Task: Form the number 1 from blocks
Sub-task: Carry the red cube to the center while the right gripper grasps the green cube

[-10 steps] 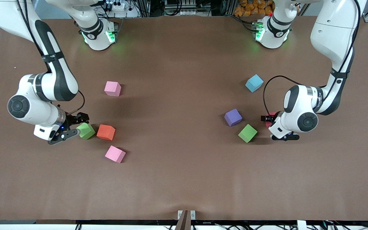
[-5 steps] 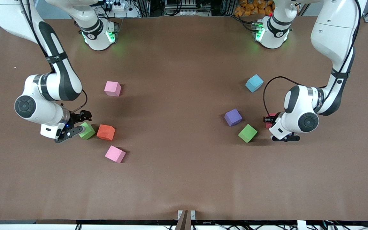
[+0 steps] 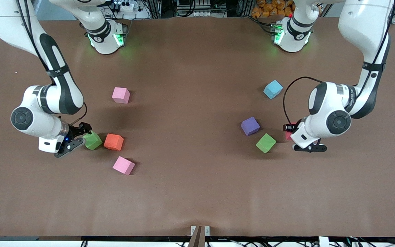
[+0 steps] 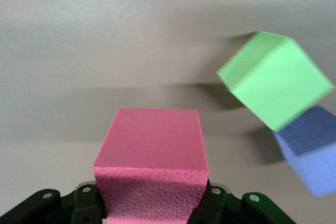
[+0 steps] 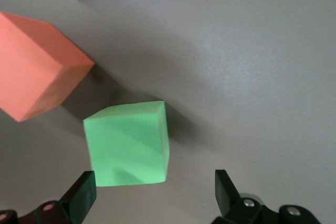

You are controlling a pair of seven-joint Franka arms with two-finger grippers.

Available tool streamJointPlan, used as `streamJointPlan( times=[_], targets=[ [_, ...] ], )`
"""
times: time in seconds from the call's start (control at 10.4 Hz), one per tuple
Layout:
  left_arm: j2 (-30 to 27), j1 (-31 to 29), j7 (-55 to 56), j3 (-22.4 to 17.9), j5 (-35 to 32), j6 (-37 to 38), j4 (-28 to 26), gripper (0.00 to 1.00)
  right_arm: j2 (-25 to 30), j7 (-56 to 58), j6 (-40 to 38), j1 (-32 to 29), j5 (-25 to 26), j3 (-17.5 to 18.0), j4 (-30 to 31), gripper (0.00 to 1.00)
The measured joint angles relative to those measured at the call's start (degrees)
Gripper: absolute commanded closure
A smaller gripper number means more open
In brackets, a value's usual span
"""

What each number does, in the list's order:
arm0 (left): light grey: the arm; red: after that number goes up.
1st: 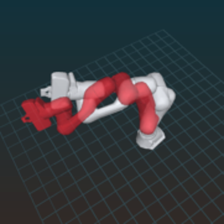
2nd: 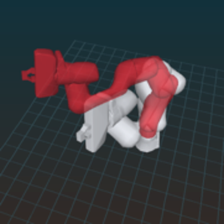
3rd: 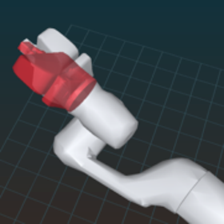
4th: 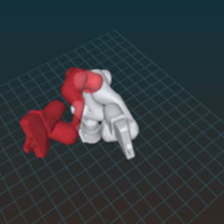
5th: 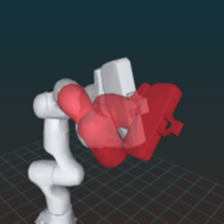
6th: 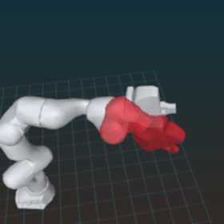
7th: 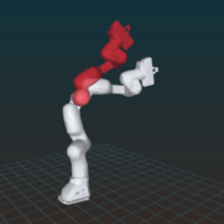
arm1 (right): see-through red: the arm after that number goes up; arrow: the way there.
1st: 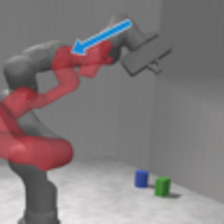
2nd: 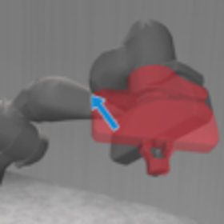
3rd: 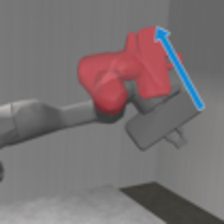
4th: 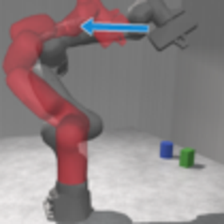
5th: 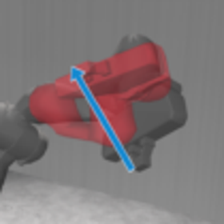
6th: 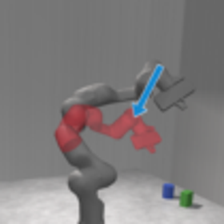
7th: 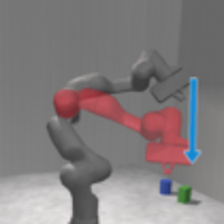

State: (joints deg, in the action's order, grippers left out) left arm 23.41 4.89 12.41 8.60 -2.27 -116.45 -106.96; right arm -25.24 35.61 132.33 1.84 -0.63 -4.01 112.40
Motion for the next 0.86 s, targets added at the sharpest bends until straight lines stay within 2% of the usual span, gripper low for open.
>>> streamJointPlan(
  times=[0.48,0.86],
  targets=[
    [-0.4,2.4,20.0,14.6,0.0,0.6,-0.8,1.0,-1.0,-0.1,-0.1,1.6,-0.4,-0.1,-0.8,0.0],
    [2.2,17.5,36.8,16.2,0.1,0.0,0.7,1.0,-2.5,-0.1,0.7,2.9,-1.4,-0.1,-0.5,0.0]
  ],
)
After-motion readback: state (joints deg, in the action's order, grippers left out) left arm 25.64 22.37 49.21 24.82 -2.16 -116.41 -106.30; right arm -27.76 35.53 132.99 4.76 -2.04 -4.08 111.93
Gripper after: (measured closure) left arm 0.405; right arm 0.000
